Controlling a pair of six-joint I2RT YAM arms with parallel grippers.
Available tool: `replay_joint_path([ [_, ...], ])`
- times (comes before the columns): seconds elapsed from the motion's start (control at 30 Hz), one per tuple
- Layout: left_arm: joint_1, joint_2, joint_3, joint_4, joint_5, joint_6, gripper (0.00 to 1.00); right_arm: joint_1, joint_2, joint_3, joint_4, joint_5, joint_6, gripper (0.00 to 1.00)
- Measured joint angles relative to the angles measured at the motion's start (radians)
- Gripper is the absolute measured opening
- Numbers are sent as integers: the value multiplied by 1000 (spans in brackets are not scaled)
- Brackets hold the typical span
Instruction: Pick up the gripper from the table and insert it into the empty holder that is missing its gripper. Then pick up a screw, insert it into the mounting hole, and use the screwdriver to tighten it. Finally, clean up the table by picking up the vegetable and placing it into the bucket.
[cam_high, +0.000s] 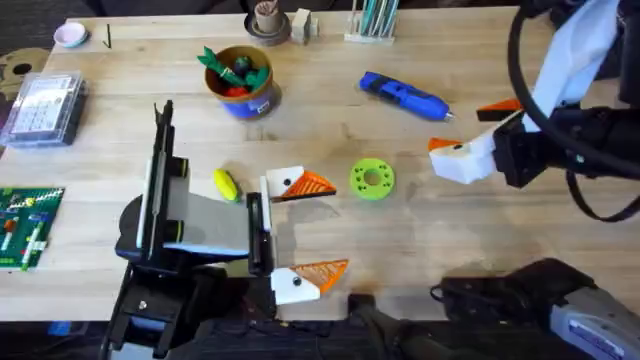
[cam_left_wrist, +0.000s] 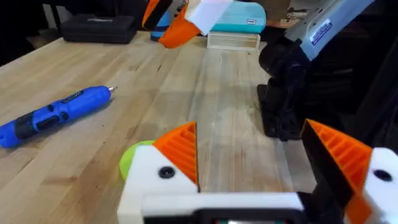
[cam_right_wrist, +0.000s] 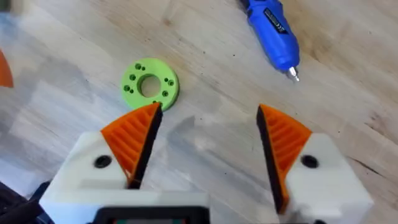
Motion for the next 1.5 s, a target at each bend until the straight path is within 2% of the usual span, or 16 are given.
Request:
replay_joint_path([
  [1.03,0,0,0,4,-14,0,994,0,0,0,-16,0,0,955],
  [1.13,0,0,0,21,-82,-7,995,0,0,0,-16,0,0,957],
  [1.3,0,0,26,13,-326,-100,994,0,0,0,-16,0,0,957],
  [1.4,0,0,106,-112,-497,-128,993,0,0,0,-16,0,0,958],
  [1.5,0,12,257,-332,-669,-143,992,0,0,0,-17,0,0,956],
])
